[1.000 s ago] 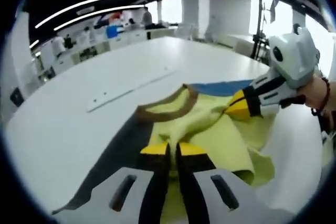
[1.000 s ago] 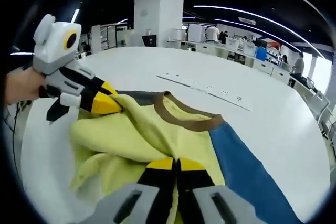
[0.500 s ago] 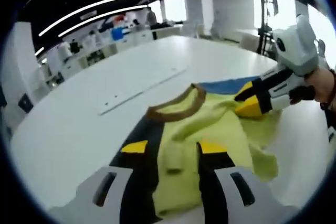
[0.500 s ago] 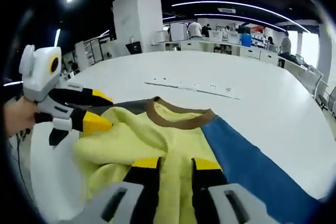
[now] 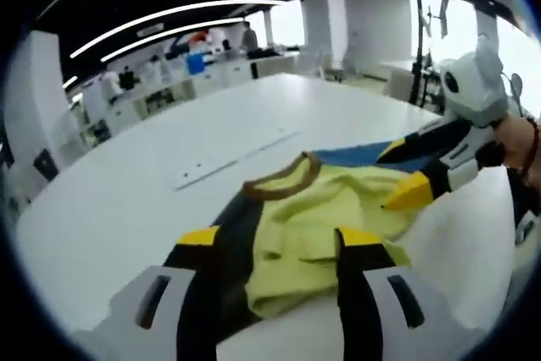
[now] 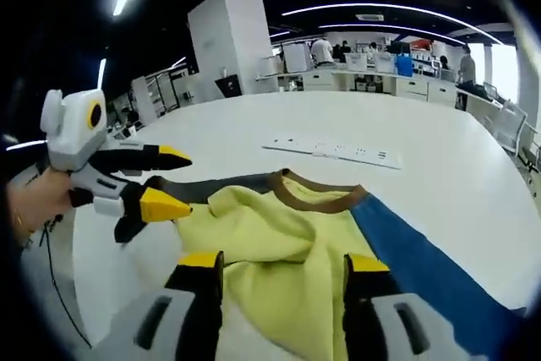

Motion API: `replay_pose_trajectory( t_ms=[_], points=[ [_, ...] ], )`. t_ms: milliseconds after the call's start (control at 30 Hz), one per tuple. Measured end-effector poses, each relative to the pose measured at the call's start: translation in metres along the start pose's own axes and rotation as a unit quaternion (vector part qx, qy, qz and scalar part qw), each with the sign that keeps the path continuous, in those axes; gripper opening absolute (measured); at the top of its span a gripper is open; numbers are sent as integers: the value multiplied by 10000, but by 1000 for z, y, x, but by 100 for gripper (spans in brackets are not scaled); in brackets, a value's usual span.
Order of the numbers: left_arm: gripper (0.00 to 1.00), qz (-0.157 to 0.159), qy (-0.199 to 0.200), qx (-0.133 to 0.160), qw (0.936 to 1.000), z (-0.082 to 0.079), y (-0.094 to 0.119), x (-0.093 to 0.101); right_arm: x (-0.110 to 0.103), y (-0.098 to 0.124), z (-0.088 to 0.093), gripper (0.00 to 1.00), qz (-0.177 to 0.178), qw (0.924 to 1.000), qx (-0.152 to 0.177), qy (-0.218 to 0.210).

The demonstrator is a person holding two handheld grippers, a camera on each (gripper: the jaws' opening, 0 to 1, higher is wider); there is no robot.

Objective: Fold the garment on the visible template until the final outline fits inside the template.

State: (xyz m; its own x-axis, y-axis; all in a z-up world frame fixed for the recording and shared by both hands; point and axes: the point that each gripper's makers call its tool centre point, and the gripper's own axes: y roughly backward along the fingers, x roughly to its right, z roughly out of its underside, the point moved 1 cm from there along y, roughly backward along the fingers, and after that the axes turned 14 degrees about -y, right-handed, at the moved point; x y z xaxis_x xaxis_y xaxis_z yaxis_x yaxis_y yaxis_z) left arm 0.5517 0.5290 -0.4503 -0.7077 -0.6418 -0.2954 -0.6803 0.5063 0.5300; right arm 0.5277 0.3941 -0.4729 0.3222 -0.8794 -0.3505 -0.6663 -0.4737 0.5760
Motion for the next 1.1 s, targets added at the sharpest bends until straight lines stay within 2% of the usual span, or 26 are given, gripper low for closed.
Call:
replay_pose_trajectory(
  t_ms=[33, 67, 100, 233, 400, 600, 700, 800, 867, 967, 1100],
  points=[
    [52, -3, 65, 40, 10000, 1, 2, 0, -3, 2, 1, 58, -16, 10000, -18, 21],
    [54, 32, 366, 96, 9993, 0, 7, 6, -6, 5, 4, 59, -35, 10000, -40, 20],
    [54, 45, 463, 104, 9989, 3, 9, 6, -10, 9, 7, 60, -68, 10000, -71, 8],
    [54, -39, 521, 37, 9986, 15, 19, 9, -19, 15, 14, 61, -128, 9999, -94, 57],
    [45, -153, 909, -43, 9957, 30, 27, 17, -22, 18, 18, 53, -114, 9998, 16, 140],
    [40, -199, 1370, 0, 9904, 42, 29, 24, -29, 18, 29, 52, -151, 9999, -9, 13],
    [37, 36, 1633, 23, 9866, 45, 25, 38, -30, 18, 37, 48, -121, 9999, 10, 48],
    [35, 96, 1681, 18, 9857, 50, 22, 46, -35, 18, 46, 45, -136, 9999, -57, 48],
    [33, 158, 1883, 30, 9820, 50, 19, 50, -37, 17, 51, 43, -148, 9999, -80, 26],
    [30, 234, 2338, 145, 9719, 49, 14, 55, -38, 14, 56, 39, -167, 9998, -90, -60],
    [27, 270, 2635, 196, 9641, 48, 10, 61, -43, 10, 64, 33, -213, 9995, -91, -194]
  ],
)
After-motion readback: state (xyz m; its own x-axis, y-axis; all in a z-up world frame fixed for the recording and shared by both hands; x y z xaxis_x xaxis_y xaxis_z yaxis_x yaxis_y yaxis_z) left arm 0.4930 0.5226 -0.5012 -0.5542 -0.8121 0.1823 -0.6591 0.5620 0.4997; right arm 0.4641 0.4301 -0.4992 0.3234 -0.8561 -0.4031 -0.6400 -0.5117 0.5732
